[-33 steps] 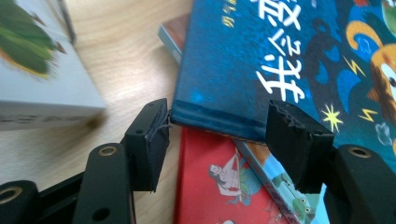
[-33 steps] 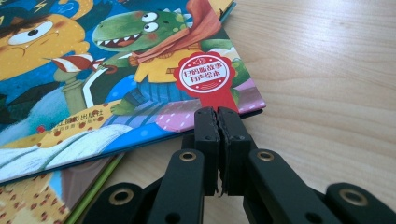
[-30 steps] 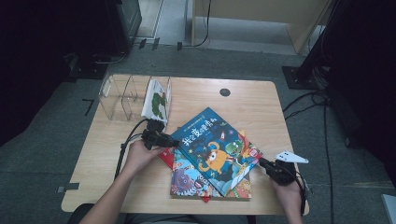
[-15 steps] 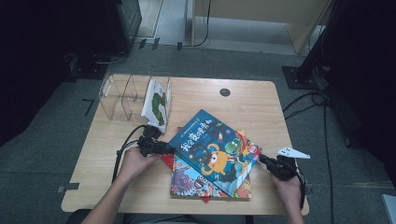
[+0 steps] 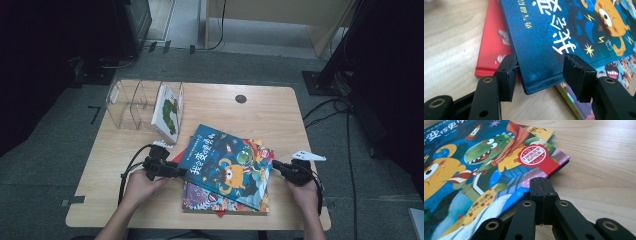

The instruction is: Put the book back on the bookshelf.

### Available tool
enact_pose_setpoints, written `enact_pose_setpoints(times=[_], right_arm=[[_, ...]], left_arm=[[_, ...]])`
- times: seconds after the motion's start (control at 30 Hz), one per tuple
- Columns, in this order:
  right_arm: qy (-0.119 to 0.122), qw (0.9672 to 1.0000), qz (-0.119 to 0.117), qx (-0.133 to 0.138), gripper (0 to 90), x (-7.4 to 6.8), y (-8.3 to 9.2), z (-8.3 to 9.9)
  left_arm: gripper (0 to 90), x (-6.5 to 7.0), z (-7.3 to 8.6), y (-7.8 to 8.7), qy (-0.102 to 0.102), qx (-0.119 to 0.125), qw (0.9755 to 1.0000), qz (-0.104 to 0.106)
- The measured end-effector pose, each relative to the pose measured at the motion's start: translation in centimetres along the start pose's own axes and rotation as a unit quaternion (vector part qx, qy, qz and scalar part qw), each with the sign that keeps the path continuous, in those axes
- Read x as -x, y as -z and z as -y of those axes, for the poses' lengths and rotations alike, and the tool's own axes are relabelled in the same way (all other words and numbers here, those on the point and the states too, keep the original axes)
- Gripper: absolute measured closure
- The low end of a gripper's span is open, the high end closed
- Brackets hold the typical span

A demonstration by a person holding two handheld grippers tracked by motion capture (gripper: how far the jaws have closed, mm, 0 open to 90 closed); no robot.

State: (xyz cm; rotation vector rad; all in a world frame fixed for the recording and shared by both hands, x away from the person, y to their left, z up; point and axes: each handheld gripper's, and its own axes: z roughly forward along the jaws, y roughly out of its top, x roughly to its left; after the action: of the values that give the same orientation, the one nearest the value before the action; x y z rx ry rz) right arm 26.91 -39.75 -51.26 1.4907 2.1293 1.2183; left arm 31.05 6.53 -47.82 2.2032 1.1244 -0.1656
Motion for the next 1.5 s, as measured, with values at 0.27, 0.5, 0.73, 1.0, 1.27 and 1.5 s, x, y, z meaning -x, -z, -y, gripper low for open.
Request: enact_pose_setpoints(times=[0.27,0.5,0.73,1.0,1.27,1.5], right_arm=[[0.017,0.9997,-0.018,-0.007,90.0,-0.7,-1.2,-1.1],[0.047,0.9988,-0.011,-0.01,90.0,-1.5,-2.1,-1.9],[0.049,0.9986,-0.013,-0.011,90.0,-1.6,-2.6,-2.7],[0.051,0.998,-0.035,-0.012,90.0,-1.9,-3.5,-3.1],[0.063,0.9968,-0.047,-0.015,90.0,-2.7,-4.0,-3.2],[0.063,0.997,-0.04,-0.017,90.0,-3.0,-4.0,-3.2]], left_arm=[[44.9,0.4,1.6,1.0,0.013,0.001,0.9999,0.0],[44.5,0.6,2.5,1.7,0.03,0.006,0.9995,0.01],[43.2,0.6,3.0,1.7,0.043,0.012,0.999,0.006],[44.2,0.5,3.4,2.1,0.052,0.006,0.9986,-0.004],[43.0,-0.4,3.4,1.9,0.07,-0.004,0.997,-0.035],[40.9,-1.4,2.8,1.3,0.084,-0.002,0.9963,-0.02]])
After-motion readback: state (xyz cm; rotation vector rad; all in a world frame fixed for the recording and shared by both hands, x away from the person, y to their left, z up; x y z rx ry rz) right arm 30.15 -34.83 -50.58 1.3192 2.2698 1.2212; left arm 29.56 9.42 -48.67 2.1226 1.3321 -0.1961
